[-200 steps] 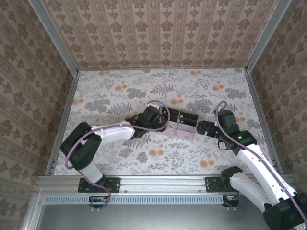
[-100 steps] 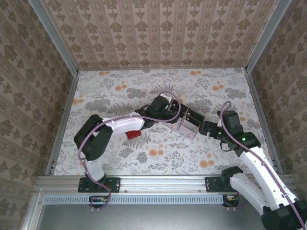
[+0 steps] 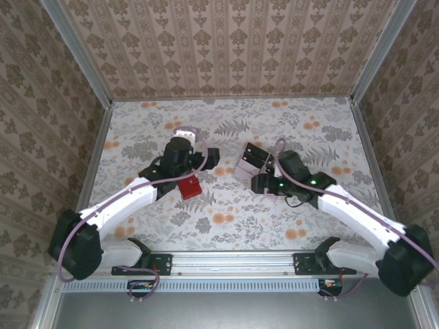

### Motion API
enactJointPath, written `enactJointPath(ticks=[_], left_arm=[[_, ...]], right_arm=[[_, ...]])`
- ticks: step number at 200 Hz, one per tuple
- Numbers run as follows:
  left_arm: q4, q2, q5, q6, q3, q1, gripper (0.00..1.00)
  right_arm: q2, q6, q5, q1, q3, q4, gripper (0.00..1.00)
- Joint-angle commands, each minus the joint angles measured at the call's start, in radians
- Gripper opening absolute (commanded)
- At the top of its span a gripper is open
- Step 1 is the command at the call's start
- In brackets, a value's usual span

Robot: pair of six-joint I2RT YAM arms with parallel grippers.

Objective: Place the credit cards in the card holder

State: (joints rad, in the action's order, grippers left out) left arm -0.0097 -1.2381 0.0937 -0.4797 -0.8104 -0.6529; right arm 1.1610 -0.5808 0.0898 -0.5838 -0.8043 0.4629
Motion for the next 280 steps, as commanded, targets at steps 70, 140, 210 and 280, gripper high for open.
enactJointPath(ticks=[70, 140, 210, 280], left_arm=[[-0.165, 0.188, 0.043, -0.096, 0.096, 0.113, 1.00], [-0.183, 0.229, 0.034, -0.117, 0.123, 0.137, 1.00], [-0.198, 0.233, 0.019, -0.114, 0.131, 0.139, 1.00], [-0.256, 0.252, 0.036, -0.137, 0.132, 0.138, 1.00]], right_arm=[[0.577, -0.021, -0.023, -0.189, -0.379, -0.173, 0.88], [0.798, -0.048, -0.066, -0.184, -0.509, -0.192, 0.87], [0.771, -0.056, -0.139, -0.073, -0.464, -0.218, 0.87], [0.704, -0.005, -0.100, 0.018, -0.457, -0.207, 0.87]])
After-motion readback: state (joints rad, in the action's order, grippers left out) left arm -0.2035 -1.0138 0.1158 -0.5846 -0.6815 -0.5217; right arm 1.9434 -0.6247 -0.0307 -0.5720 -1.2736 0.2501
